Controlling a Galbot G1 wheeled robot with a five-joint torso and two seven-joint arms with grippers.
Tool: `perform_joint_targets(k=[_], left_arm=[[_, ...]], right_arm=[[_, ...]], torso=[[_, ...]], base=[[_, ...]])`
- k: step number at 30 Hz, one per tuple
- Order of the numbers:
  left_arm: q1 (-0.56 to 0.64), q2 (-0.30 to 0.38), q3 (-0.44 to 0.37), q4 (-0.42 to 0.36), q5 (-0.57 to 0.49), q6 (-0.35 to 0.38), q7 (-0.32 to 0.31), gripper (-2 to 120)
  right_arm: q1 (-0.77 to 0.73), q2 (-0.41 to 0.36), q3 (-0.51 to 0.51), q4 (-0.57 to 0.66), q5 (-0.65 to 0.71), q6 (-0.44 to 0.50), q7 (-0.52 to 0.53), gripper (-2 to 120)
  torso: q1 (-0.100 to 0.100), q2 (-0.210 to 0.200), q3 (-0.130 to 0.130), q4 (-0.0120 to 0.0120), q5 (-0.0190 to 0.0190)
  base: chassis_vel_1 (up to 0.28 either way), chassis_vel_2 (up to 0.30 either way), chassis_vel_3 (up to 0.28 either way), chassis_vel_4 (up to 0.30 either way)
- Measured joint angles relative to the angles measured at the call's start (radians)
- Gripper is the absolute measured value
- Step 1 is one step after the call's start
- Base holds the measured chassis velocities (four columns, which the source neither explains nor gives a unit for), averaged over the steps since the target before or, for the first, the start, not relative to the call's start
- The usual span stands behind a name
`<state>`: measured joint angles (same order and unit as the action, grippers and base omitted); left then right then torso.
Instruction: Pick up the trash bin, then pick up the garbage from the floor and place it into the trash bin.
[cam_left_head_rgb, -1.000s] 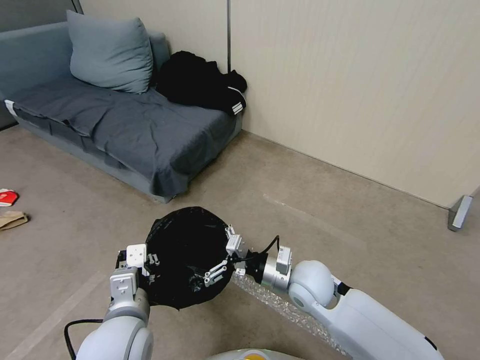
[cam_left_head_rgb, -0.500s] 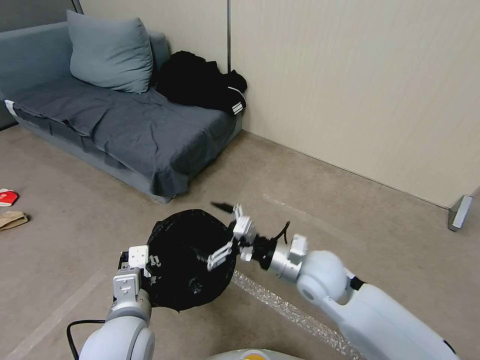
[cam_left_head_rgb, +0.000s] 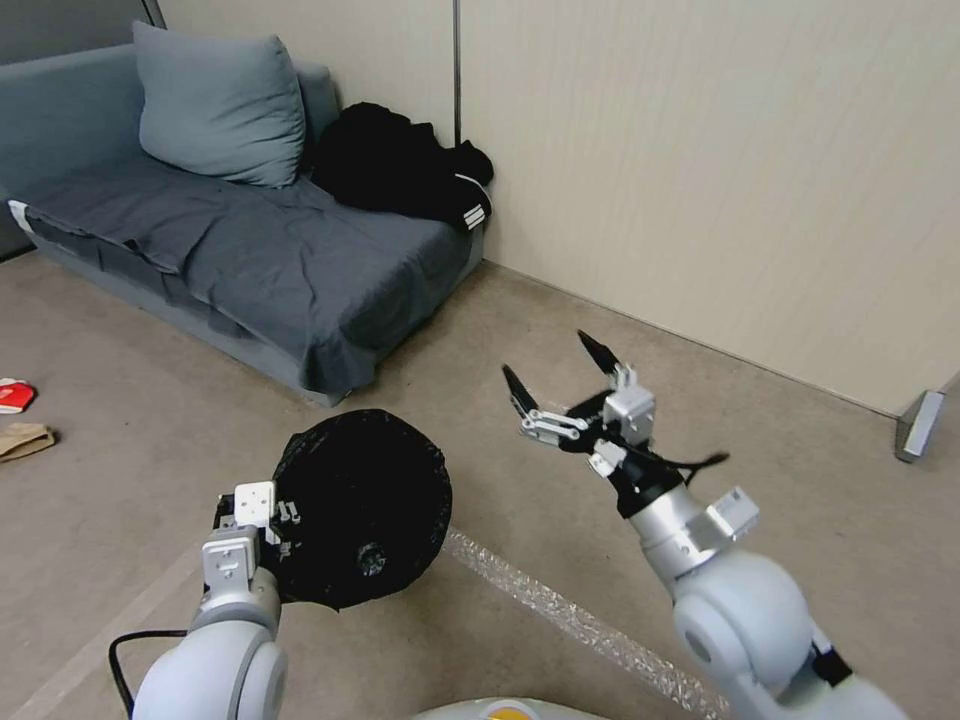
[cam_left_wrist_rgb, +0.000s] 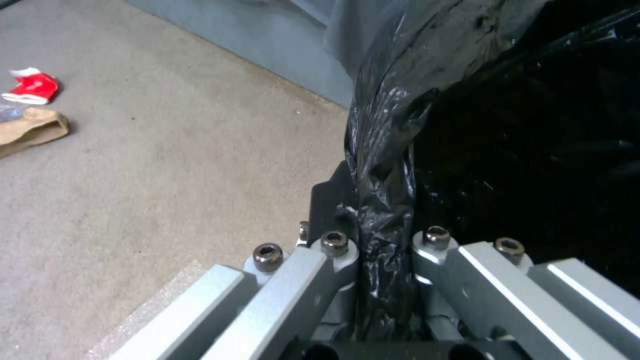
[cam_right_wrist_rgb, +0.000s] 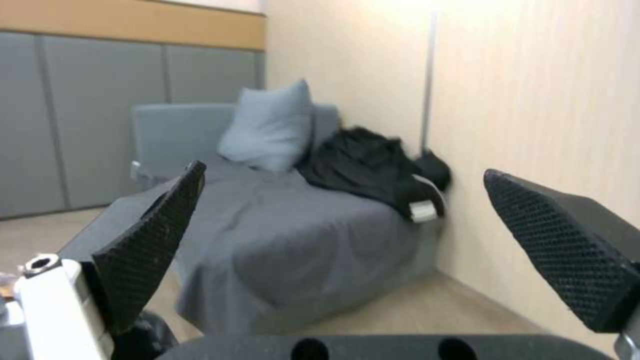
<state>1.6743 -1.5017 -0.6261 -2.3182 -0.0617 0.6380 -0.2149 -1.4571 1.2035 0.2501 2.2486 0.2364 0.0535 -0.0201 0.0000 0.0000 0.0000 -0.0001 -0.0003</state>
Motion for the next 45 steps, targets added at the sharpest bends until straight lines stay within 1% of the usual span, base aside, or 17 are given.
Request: perform_joint_targets(k=[2,3,6,8,10,14,19,33,45], left_arm=[[0.002,0.002,0.000,-0.003,-0.007,0.000,-0.003,1],[0.002,0.002,0.000,-0.003,-0.007,0.000,-0.003,1],[0.002,0.002,0.000,-0.008,-0.014,0.000,-0.005,1],[0.003,0.003,0.000,-0.009,-0.015,0.000,-0.005,1],[0.004,0.005,-0.002,-0.014,-0.020,0.000,-0.005,1],[0.006,0.008,-0.005,-0.020,-0.024,0.001,-0.006,1],[0.010,0.007,-0.005,-0.026,-0.025,0.001,-0.006,1],[0.020,0.006,-0.011,-0.032,-0.024,-0.001,-0.004,1],[0.020,0.004,-0.015,-0.032,-0.023,-0.002,-0.003,1]], right_arm=[[-0.029,0.031,0.002,-0.018,-0.034,0.029,0.011,100],[-0.029,0.031,0.002,-0.018,-0.034,0.029,0.011,100],[-0.076,0.081,0.007,-0.051,-0.081,0.074,0.025,100],[-0.079,0.085,0.007,-0.053,-0.083,0.077,0.027,100],[-0.100,0.110,0.011,-0.064,-0.097,0.093,0.038,100],[-0.119,0.131,0.014,-0.076,-0.109,0.112,0.054,100],[-0.135,0.138,0.027,-0.082,-0.112,0.142,0.062,100],[-0.130,0.143,0.043,-0.090,-0.109,0.154,0.062,100],[-0.111,0.142,0.044,-0.097,-0.104,0.151,0.065,100]], torso=[[0.000,0.000,0.000,0.0001,0.0001],[0.000,0.000,0.000,0.0001,0.0001],[0.000,0.000,0.000,0.0001,0.0002],[0.000,0.000,0.000,0.0001,0.0002],[0.000,0.000,0.000,0.0000,0.0001],[0.000,0.000,0.000,0.0001,0.0002],[0.000,0.000,0.000,0.0001,0.0004],[0.000,0.000,0.000,0.0001,0.0003],[0.000,0.000,0.000,0.0001,0.0002]], base=[[0.000,0.000,0.000,0.000],[0.000,0.000,0.000,0.000],[0.000,0.000,0.000,0.000],[0.000,0.000,0.000,0.000],[0.000,0.000,0.000,0.000],[0.000,0.000,0.000,0.000],[0.000,0.000,0.000,0.000],[0.059,0.066,0.065,0.063],[0.122,0.115,0.112,0.112]])
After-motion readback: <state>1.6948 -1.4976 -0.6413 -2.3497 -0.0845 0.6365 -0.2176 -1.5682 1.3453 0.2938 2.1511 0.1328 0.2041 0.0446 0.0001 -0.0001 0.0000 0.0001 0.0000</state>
